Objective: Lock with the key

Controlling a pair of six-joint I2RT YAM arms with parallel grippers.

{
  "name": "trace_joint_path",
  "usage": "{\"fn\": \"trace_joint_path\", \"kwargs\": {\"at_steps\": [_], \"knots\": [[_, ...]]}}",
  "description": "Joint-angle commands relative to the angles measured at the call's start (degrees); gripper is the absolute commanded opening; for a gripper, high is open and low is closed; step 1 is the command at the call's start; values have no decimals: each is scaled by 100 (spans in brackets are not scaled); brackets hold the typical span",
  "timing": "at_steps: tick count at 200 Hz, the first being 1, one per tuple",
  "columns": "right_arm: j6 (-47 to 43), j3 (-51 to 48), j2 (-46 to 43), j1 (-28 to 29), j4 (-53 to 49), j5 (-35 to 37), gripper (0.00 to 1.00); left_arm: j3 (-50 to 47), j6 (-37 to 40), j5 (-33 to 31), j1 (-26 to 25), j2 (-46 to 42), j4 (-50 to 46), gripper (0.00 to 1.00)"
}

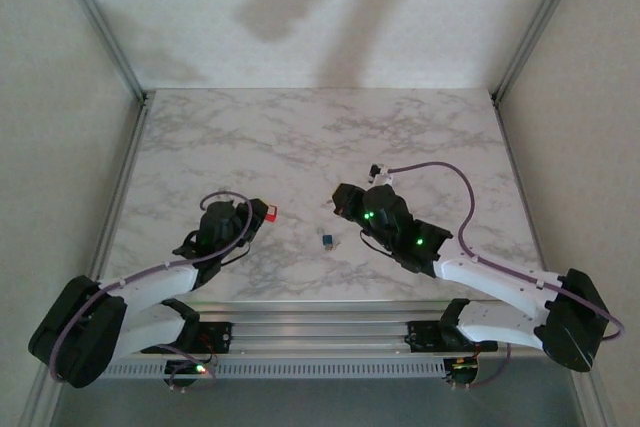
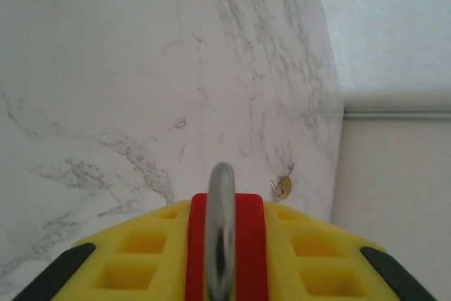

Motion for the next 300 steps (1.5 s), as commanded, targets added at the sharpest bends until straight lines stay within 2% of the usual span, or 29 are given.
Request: {"fn": "trace_joint_path", "kwargs": {"at_steps": [1, 39, 96, 144, 252, 300], "knots": [[-796, 199, -153, -33, -845, -262, 0, 474, 1015, -17, 199, -20, -890, 0], [-1086, 189, -319, -31, -1431, -541, 0, 960, 1626, -44, 453, 424, -1587, 0], [-1148, -65, -744, -17, -1577, -787, 0, 1545, 2176, -477, 539, 1222, -2022, 0], [-1092, -251, -830, 4, -1550, -801, 0, 1869, 2382, -902, 548, 1762, -2218, 0], [-984, -356, -727, 23, -1444, -809, 0, 1984, 2494, -1023, 548, 2306, -2154, 0], [-969, -350, -688, 45, -1436, -844, 0, 1982, 2503, -978, 548, 2265, -2161, 12]]}}
